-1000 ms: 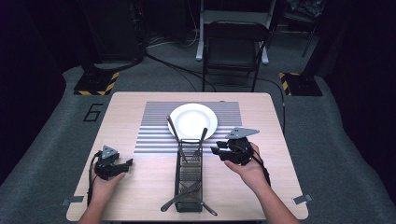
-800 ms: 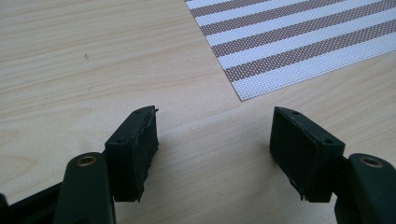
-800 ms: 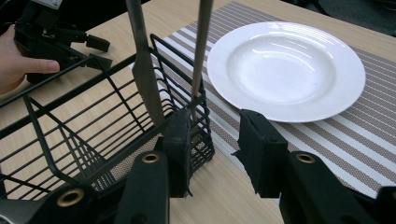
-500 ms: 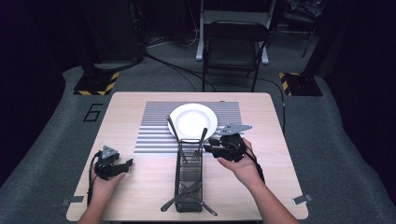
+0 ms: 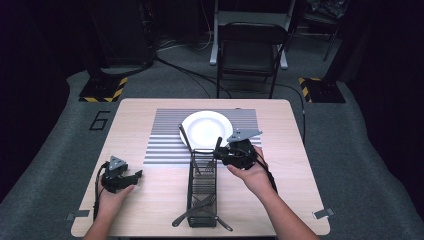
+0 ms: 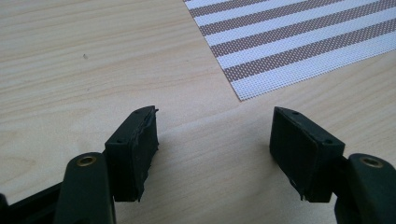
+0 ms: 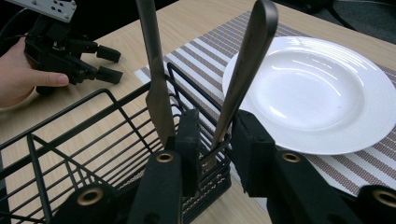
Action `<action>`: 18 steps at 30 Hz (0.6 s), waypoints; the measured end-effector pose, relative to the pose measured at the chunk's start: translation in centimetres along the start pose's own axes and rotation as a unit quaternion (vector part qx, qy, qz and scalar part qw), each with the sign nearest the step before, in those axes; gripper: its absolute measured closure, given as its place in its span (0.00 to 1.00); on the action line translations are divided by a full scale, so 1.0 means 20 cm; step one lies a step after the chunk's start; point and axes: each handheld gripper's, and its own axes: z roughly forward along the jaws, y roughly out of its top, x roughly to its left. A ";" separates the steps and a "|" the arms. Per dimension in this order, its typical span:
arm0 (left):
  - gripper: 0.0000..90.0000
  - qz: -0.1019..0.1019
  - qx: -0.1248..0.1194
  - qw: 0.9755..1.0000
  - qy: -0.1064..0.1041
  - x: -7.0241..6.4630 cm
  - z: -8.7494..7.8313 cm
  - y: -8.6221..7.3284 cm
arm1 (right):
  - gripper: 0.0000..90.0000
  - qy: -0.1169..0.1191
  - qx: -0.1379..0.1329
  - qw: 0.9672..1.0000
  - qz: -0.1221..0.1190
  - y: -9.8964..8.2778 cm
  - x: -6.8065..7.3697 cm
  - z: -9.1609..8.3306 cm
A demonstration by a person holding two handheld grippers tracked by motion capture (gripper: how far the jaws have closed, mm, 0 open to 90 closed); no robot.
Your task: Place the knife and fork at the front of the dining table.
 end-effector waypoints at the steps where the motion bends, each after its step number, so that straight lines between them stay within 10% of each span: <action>1: 0.36 0.000 0.000 1.000 0.000 0.00 0.00 0.00 | 0.83 -0.001 0.000 1.000 -0.003 0.00 0.00 0.00; 18: 0.36 -0.001 0.002 1.000 -0.002 0.00 0.00 0.00 | 0.90 -0.004 0.004 1.000 -0.008 0.01 -0.01 0.05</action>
